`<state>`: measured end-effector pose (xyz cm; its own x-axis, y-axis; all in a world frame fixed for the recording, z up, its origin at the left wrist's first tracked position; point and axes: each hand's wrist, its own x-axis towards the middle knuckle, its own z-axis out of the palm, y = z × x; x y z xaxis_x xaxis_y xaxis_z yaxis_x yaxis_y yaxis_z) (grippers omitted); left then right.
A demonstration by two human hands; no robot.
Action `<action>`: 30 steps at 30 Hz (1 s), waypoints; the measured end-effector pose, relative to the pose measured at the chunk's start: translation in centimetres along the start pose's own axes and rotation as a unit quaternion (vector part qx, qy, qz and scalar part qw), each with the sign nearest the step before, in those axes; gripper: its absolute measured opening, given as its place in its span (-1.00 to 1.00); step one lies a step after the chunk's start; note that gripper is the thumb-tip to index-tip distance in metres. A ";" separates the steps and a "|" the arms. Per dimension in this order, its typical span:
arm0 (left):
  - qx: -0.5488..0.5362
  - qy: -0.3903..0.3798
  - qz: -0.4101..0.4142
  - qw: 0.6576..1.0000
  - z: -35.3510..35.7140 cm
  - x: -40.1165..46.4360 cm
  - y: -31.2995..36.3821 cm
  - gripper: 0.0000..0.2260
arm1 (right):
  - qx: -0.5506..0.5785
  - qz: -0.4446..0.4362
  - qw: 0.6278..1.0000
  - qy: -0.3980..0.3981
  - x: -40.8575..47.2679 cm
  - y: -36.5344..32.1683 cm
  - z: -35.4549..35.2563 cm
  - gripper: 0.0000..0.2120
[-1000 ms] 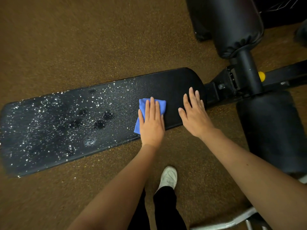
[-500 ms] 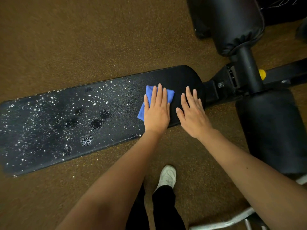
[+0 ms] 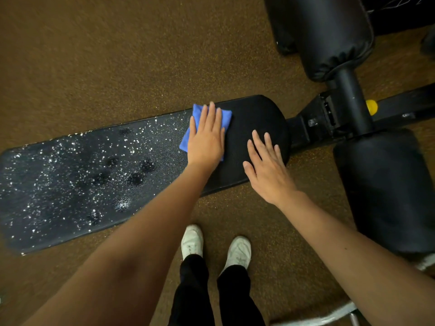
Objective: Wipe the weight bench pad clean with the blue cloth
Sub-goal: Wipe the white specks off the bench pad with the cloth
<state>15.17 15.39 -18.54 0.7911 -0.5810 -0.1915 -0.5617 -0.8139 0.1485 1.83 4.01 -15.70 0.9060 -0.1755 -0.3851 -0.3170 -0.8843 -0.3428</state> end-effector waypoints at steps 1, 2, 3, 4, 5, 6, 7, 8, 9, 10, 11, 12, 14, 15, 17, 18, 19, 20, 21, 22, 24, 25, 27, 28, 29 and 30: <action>-0.002 -0.001 -0.026 1.000 -0.4 1.3 -0.5 -0.57 | 0.002 0.000 1.000 -0.002 0.0 0.0 -0.1 -0.46; -0.003 0.000 -0.051 0.999 -0.7 2.3 -1.0 -0.57 | 0.006 0.000 1.000 -0.004 0.1 0.0 -0.1 -0.46; -0.008 0.003 -0.073 0.997 -0.8 2.8 -1.6 -0.57 | 0.009 -0.001 1.000 -0.006 0.1 0.1 -0.2 -0.46; -0.013 0.004 -0.088 0.996 -0.9 2.9 -1.8 -0.57 | 0.011 -0.001 1.000 -0.008 0.1 0.1 -0.3 -0.47; -0.014 0.006 -0.089 0.996 -0.9 2.6 -1.7 -0.57 | 0.012 -0.002 1.000 -0.009 0.1 0.1 -0.3 -0.47; -0.013 0.008 -0.078 0.997 -0.8 2.0 -1.2 -0.57 | 0.012 -0.002 1.000 -0.009 0.0 0.0 -0.3 -0.46; -0.012 0.010 -0.059 0.998 -0.7 1.2 -0.5 -0.57 | 0.012 -0.001 1.000 -0.010 0.0 -0.1 -0.2 -0.46; -0.012 0.009 -0.034 0.999 -0.6 0.6 0.1 -0.56 | 0.012 0.003 1.000 -0.010 0.0 -0.2 -0.2 -0.45; -0.012 0.004 -0.005 1.000 -0.5 0.1 0.5 -0.56 | 0.010 0.007 1.000 -0.011 0.1 -0.3 -0.1 -0.45; -0.008 -0.002 0.024 1.000 -0.5 0.0 0.4 -0.56 | 0.009 0.011 1.000 -0.011 0.1 -0.4 -0.1 -0.45; -0.002 -0.007 0.047 0.999 -0.5 0.1 0.1 -0.56 | 0.008 0.011 1.000 -0.011 0.2 -0.5 -0.1 -0.45; 0.000 -0.007 0.054 0.998 -0.6 0.6 -0.4 -0.57 | 0.010 0.009 1.000 -0.011 0.2 -0.4 -0.1 -0.45; -0.014 -0.003 0.017 1.000 -0.8 1.9 -1.0 -0.58 | 0.008 0.003 1.000 -0.012 0.2 -0.3 -0.1 -0.44; -0.026 0.000 -0.018 1.000 -0.9 2.7 -1.0 -0.58 | 0.003 0.002 1.000 -0.011 0.2 -0.2 -0.1 -0.44; -0.036 0.004 -0.059 0.998 -1.0 3.4 -0.5 -0.57 | -0.003 -0.001 1.000 -0.007 0.1 -0.1 0.1 -0.44; -0.031 0.004 -0.048 0.998 -0.9 3.2 -0.1 -0.57 | 0.000 0.000 1.000 -0.006 0.1 -0.2 0.1 -0.44; -0.019 0.001 -0.012 1.000 -0.7 2.6 0.1 -0.57 | 0.003 0.001 1.000 -0.005 0.1 -0.2 0.2 -0.44; -0.006 -0.006 0.042 0.999 -0.5 1.6 0.2 -0.56 | 0.005 0.003 1.000 -0.004 0.2 -0.3 0.3 -0.44; 0.008 -0.015 0.101 0.995 -0.4 0.3 0.1 -0.55 | 0.007 0.004 1.000 -0.005 0.2 -0.3 0.2 -0.44; 0.019 -0.022 0.155 0.987 -0.3 -1.0 -0.2 -0.54 | 0.008 0.005 1.000 -0.007 0.2 -0.3 0.2 -0.44; 0.037 -0.034 0.231 0.972 -0.3 -2.4 -1.5 -0.53 | 0.008 0.003 1.000 -0.012 0.2 -0.1 0.0 -0.45; 0.051 -0.036 0.249 0.967 -0.4 -2.4 -2.3 -0.53 | 0.007 0.001 1.000 -0.014 0.2 -0.1 -0.1 -0.45; 0.070 -0.034 0.235 0.969 -0.6 -1.4 -3.1 -0.52 | 0.005 -0.006 1.000 -0.018 0.2 0.0 -0.2 -0.45; 0.060 -0.032 0.197 0.978 -0.9 -0.5 -3.1 -0.52 | 0.004 -0.007 1.000 -0.019 0.1 0.0 -0.2 -0.45; 0.040 -0.029 0.140 0.989 -1.1 0.6 -2.8 -0.54 | 0.002 -0.006 1.000 -0.017 0.1 0.0 -0.2 -0.45; 0.014 -0.025 0.081 0.996 -1.3 1.7 -2.4 -0.57 | 0.001 -0.004 1.000 -0.013 0.1 -0.1 -0.1 -0.45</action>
<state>18.14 16.35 -17.92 0.6764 -0.7045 -0.2150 -0.6886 -0.7084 0.1549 2.01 4.04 -15.64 0.9009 -0.1579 -0.4042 -0.3107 -0.8849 -0.3469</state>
